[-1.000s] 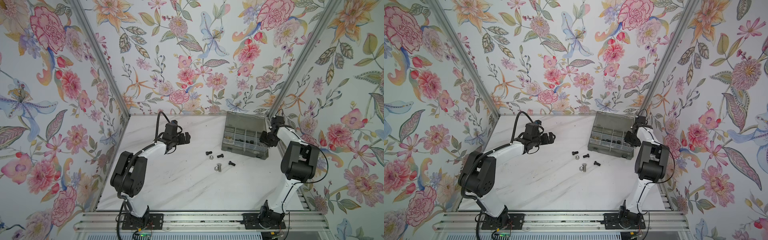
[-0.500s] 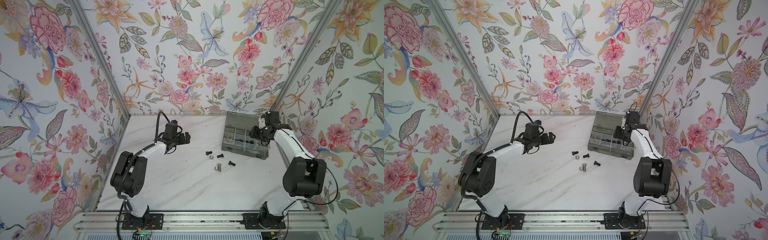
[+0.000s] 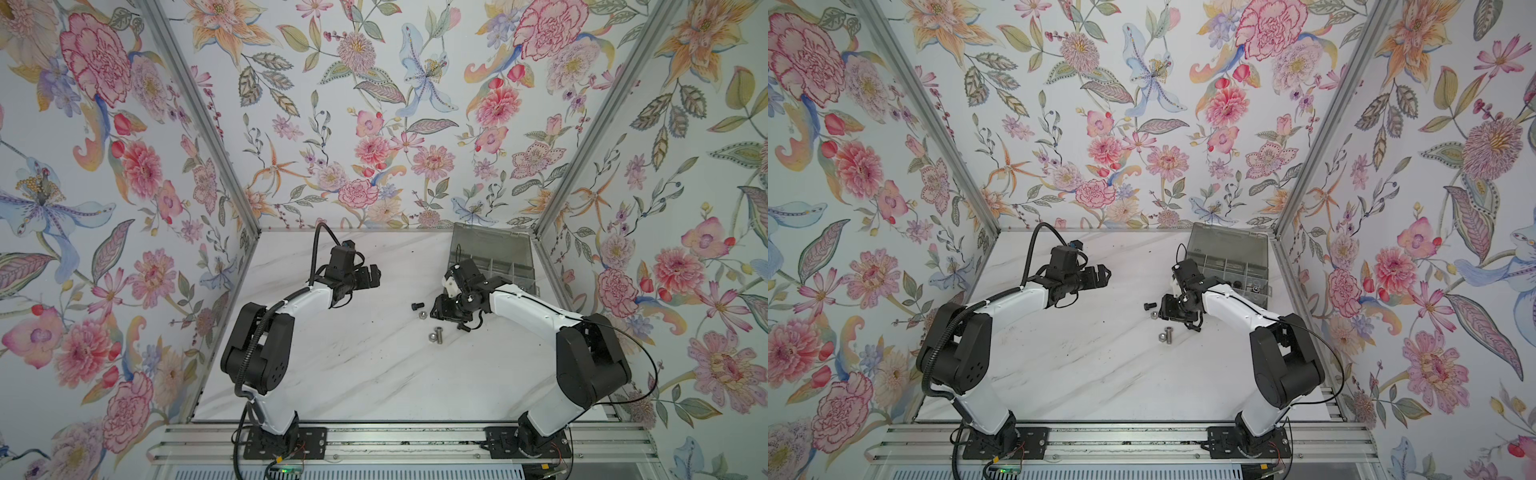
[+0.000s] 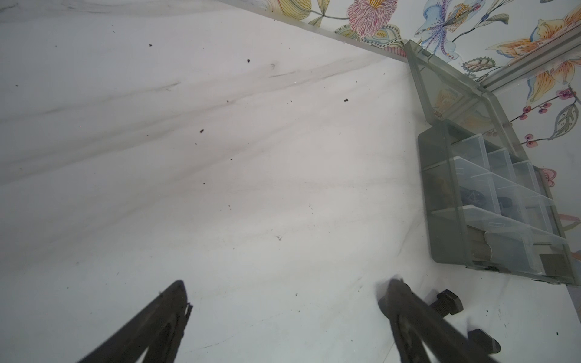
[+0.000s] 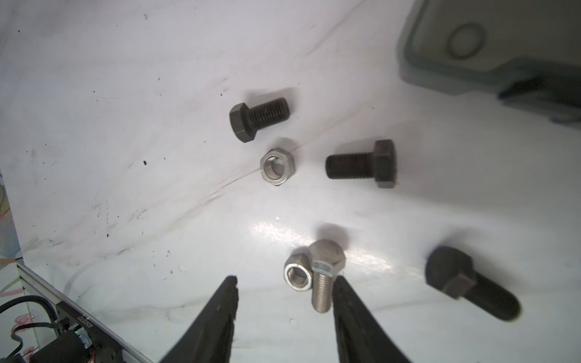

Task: Sort the screws and nuts into containers
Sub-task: Pick up the nut from the center of the table.

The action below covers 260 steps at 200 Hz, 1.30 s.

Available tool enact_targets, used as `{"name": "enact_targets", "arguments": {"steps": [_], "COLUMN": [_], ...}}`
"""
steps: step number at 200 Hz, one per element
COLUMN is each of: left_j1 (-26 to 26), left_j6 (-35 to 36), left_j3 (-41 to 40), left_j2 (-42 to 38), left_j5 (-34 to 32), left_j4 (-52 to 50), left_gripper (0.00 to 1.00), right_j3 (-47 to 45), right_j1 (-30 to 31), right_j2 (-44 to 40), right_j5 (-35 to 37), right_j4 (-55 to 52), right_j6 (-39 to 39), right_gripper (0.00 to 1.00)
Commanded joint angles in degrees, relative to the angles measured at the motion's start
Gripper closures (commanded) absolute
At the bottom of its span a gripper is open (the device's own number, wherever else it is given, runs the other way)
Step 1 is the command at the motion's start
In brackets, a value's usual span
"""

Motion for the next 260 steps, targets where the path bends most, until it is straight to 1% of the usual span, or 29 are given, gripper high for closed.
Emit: {"name": "enact_targets", "arguments": {"steps": [1,78,111,135,179,260], "left_j1": [-0.11,0.13,0.14,0.23,0.23,0.18], "left_j6": [0.30,0.07,0.12,0.17,0.01,0.08], "left_j3": [0.71,-0.51,-0.50,-0.61,-0.74,-0.42], "left_j2": [0.02,-0.82,-0.91,-1.08,-0.91,-0.55], "left_j5": [-0.57,-0.80,-0.85,-0.89,-0.76,-0.45], "left_j4": [-0.11,0.13,0.10,0.01,0.15,0.19], "left_gripper": [0.01,0.01,0.01,0.01,0.01,0.01], "right_j3": [2.06,12.07,17.28,19.17,18.49,17.54], "right_j1": [1.60,3.08,4.85,5.68,6.22,8.49], "right_j2": [3.34,14.62,19.01,20.76,20.93,21.74], "right_j5": [0.45,8.27,12.61,15.74,18.68,19.12], "right_j4": [2.45,2.02,-1.67,-4.02,-5.83,-7.23], "right_j6": [2.63,-0.32,-3.47,-5.80,-7.19,-7.51], "right_gripper": [0.49,0.49,0.49,0.50,0.50,0.51]}}
